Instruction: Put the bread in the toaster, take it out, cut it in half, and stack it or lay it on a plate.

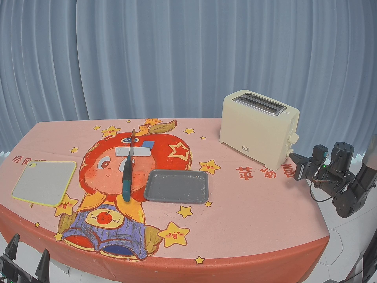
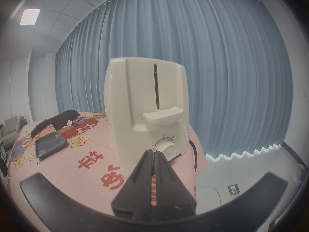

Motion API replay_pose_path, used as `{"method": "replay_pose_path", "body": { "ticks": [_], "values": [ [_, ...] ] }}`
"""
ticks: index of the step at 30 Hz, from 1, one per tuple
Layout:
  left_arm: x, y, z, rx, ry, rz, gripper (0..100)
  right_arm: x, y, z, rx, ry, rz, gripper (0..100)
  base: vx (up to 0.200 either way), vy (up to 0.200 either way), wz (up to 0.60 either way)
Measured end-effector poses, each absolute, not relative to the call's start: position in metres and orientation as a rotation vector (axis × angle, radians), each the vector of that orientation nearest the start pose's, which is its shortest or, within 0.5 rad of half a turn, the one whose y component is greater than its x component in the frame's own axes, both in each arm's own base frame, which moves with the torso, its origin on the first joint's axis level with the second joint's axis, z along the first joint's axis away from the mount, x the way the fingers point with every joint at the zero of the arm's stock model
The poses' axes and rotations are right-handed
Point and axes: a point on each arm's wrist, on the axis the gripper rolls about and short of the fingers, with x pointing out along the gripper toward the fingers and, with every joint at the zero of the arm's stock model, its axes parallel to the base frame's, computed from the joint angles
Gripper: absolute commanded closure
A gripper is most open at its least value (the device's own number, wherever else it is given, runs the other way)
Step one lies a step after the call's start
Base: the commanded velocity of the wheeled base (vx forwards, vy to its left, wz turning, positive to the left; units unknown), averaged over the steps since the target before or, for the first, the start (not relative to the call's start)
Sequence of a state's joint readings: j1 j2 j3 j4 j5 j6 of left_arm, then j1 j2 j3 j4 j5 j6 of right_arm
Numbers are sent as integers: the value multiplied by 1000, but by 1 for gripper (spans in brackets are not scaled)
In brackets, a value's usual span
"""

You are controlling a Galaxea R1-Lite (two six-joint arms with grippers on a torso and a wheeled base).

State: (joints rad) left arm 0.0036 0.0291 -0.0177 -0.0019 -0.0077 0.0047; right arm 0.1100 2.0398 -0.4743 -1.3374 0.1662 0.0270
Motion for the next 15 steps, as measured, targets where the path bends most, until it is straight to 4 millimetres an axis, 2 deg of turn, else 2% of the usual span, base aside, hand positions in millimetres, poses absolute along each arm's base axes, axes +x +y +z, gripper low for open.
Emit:
{"method": "replay_pose_path", "body": {
  "ticks": [7,15],
  "values": [
    [-22,0,81,4,10,-3,0,312,37,73,33,217,269,100,0,0,0],
    [-22,0,81,4,10,-3,0,317,36,66,33,230,264,100,0,0,0]
  ]
}}
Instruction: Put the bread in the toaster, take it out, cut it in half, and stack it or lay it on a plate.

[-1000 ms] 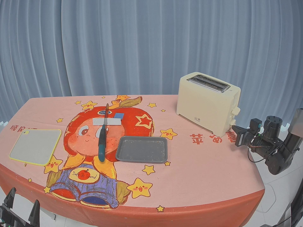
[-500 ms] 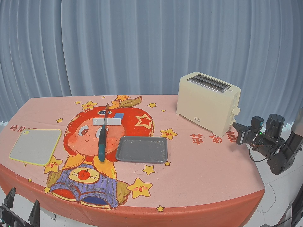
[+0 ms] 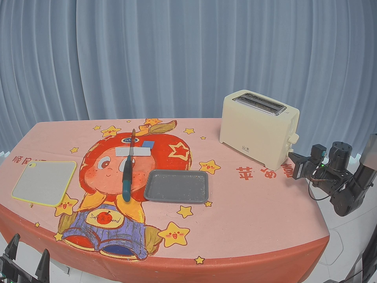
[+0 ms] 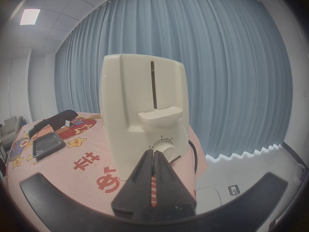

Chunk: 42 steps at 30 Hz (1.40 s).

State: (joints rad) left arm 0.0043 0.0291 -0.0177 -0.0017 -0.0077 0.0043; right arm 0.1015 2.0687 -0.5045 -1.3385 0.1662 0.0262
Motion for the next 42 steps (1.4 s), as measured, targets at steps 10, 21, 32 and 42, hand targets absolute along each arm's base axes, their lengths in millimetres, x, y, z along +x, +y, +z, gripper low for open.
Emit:
{"method": "replay_pose_path", "body": {
  "ticks": [10,21,32,42],
  "values": [
    [-22,0,81,4,10,-4,0,319,35,60,33,249,259,100,0,0,0],
    [-22,0,81,5,10,-3,0,319,34,56,32,262,252,100,0,0,0],
    [-22,0,81,5,10,-3,0,317,35,57,28,263,260,100,0,0,0],
    [-22,0,81,5,10,-4,0,317,36,58,28,259,263,100,0,0,0]
  ]
}}
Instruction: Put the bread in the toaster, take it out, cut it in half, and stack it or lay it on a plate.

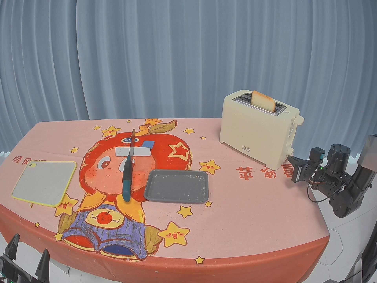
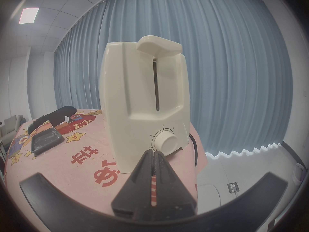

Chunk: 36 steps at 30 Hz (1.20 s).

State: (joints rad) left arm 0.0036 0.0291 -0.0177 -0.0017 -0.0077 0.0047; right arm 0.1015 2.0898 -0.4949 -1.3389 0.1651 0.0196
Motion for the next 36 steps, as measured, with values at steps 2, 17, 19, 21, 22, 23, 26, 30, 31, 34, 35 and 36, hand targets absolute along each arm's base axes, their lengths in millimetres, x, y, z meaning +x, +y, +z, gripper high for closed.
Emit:
{"method": "replay_pose_path", "body": {
  "ticks": [2,17,19,21,22,23,26,30,31,34,35,36],
  "values": [
    [-22,0,81,5,10,-4,0,317,36,58,26,258,264,100,0,0,0],
    [-22,0,81,5,10,-3,0,313,36,70,17,158,267,100,0,0,0],
    [-22,0,81,5,10,-3,0,312,36,76,17,143,267,100,0,0,0],
    [-22,0,81,4,10,-3,0,309,35,84,17,120,265,100,0,0,0],
    [-22,0,81,5,10,-3,0,307,35,89,18,106,266,100,0,0,0],
    [-22,0,81,5,10,-4,0,306,34,94,19,96,264,100,0,0,0],
    [-22,0,81,5,10,-4,0,299,33,110,22,70,264,100,0,0,0],
    [-22,0,81,5,10,-3,0,287,28,131,26,47,258,100,0,0,0],
    [-22,0,81,5,10,-3,0,284,26,136,26,50,256,100,0,0,0],
    [-22,0,81,5,10,-3,0,274,23,146,29,75,253,100,0,0,0],
    [-22,0,81,5,10,-3,0,271,23,150,29,73,254,100,0,0,0],
    [-22,0,81,5,10,-4,0,267,23,153,29,67,259,100,0,0,0]
  ]
}}
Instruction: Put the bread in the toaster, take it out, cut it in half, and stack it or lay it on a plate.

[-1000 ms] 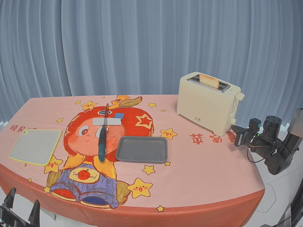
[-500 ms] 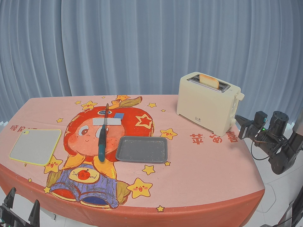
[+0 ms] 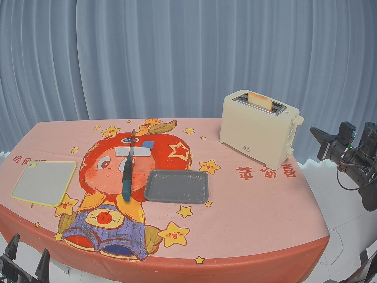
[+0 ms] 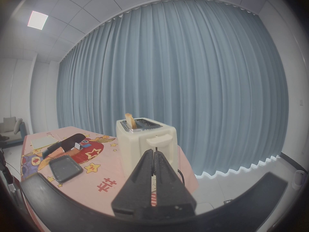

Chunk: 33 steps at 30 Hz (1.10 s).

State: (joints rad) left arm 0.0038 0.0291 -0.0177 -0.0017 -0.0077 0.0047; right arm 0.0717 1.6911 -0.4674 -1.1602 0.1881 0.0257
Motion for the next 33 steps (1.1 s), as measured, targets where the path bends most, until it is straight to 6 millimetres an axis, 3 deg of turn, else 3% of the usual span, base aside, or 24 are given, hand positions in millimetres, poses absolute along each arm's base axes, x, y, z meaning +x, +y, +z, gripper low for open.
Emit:
{"method": "replay_pose_path", "body": {
  "ticks": [6,7,33],
  "values": [
    [-22,0,81,5,10,-3,0,255,28,161,24,38,283,100,0,0,0],
    [-22,0,81,5,10,-3,0,254,28,162,23,36,283,0,0,0,0],
    [-22,0,81,5,10,-3,0,235,26,163,88,42,282,0,0,0,0]
  ]
}}
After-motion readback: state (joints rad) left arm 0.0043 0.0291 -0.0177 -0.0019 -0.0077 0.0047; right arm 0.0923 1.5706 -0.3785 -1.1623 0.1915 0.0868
